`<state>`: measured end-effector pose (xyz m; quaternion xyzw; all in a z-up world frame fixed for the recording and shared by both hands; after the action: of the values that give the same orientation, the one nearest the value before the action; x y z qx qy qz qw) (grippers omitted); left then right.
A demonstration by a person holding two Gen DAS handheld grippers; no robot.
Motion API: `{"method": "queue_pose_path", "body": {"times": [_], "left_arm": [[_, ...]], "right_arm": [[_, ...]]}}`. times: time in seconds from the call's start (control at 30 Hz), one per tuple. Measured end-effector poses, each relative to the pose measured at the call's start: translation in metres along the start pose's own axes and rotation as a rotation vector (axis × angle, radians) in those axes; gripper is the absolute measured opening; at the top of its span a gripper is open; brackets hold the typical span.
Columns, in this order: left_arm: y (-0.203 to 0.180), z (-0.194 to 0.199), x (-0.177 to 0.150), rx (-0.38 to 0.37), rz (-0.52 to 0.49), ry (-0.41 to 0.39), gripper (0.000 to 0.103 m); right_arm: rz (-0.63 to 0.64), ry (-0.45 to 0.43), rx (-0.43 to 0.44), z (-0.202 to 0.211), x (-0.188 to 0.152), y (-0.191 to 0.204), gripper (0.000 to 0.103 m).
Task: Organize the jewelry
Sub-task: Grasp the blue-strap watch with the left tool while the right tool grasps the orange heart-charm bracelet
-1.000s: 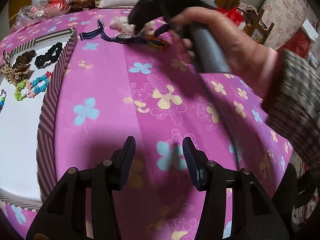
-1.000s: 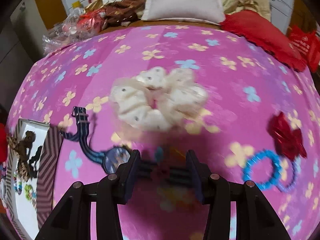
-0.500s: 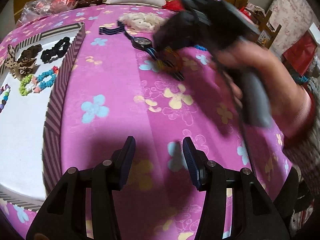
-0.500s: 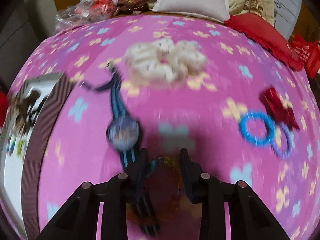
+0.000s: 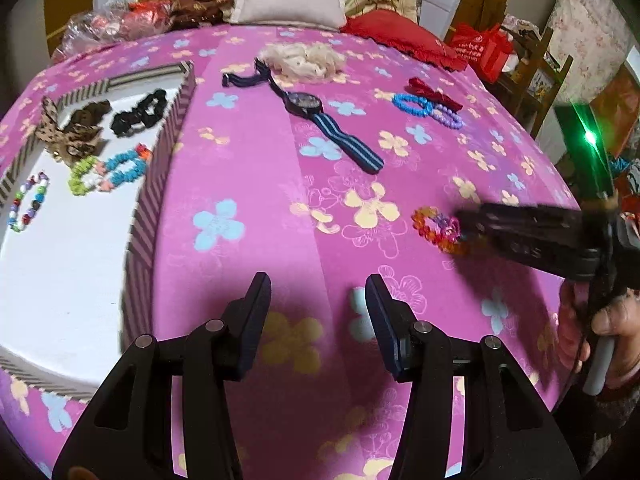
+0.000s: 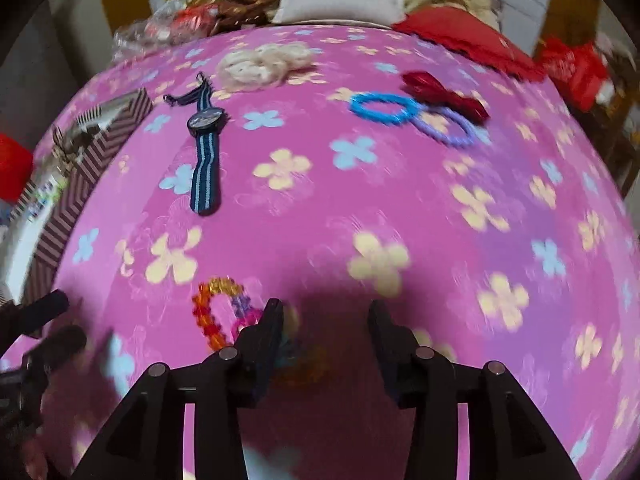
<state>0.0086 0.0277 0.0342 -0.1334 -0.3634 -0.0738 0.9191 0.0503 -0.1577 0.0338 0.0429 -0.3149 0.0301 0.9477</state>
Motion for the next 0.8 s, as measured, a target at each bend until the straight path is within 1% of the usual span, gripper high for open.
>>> {"method": "queue_pose_path", "body": {"times": [0.07,0.13,0.2,0.27,0.37,0.5,0.57,0.63,0.67,0.77,0.8], "left_arm": [[0.003,0.004,0.000,-0.005,0.021,-0.002,0.049],[0.006,0.005,0.003,0.008,0.043,-0.002,0.049],[0.009,0.003,0.011,0.033,0.064,0.003,0.049],[0.012,0.003,0.020,0.038,0.093,0.008,0.049],[0.016,-0.006,0.044,0.058,0.118,0.020,0.049],[0.022,-0.035,0.077,0.084,0.140,0.050,0.049],[0.027,-0.062,0.096,0.080,0.171,0.086,0.049],[0.030,-0.085,0.109,0.094,0.195,0.100,0.049],[0.029,-0.094,0.114,0.100,0.197,0.103,0.049],[0.021,-0.123,0.132,0.138,0.154,0.104,0.049],[0.020,-0.128,0.136,0.140,0.148,0.099,0.049]], "right_arm": [[-0.056,-0.034,0.024,0.010,-0.004,-0.013,0.043],[-0.091,-0.069,0.054,0.019,-0.005,-0.022,0.043],[-0.086,-0.095,0.081,0.025,-0.007,-0.025,0.043],[-0.068,-0.109,0.097,0.027,-0.007,-0.023,0.043],[-0.034,-0.139,0.117,0.025,-0.004,-0.019,0.043],[-0.035,-0.166,0.168,0.016,-0.005,-0.020,0.043],[-0.037,-0.178,0.180,0.013,-0.007,-0.018,0.043],[-0.044,-0.189,0.196,0.012,-0.009,-0.018,0.043],[-0.045,-0.192,0.206,0.011,-0.010,-0.018,0.043],[-0.022,-0.206,0.219,0.011,-0.012,-0.016,0.043],[-0.014,-0.208,0.219,0.011,-0.013,-0.015,0.043]]}}
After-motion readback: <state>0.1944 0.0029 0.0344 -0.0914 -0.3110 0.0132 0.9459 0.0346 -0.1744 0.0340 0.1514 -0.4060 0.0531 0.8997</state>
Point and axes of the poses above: each gripper's, at about its wrist camera, not at the fingertips, and z roughly against the way its jaws point, y to its left, x to its top, the point moved 1 cm from there along -z, roughly the way its jaws point, and after that the axes turned 10 degrees about -y, right-handed, at the moved point
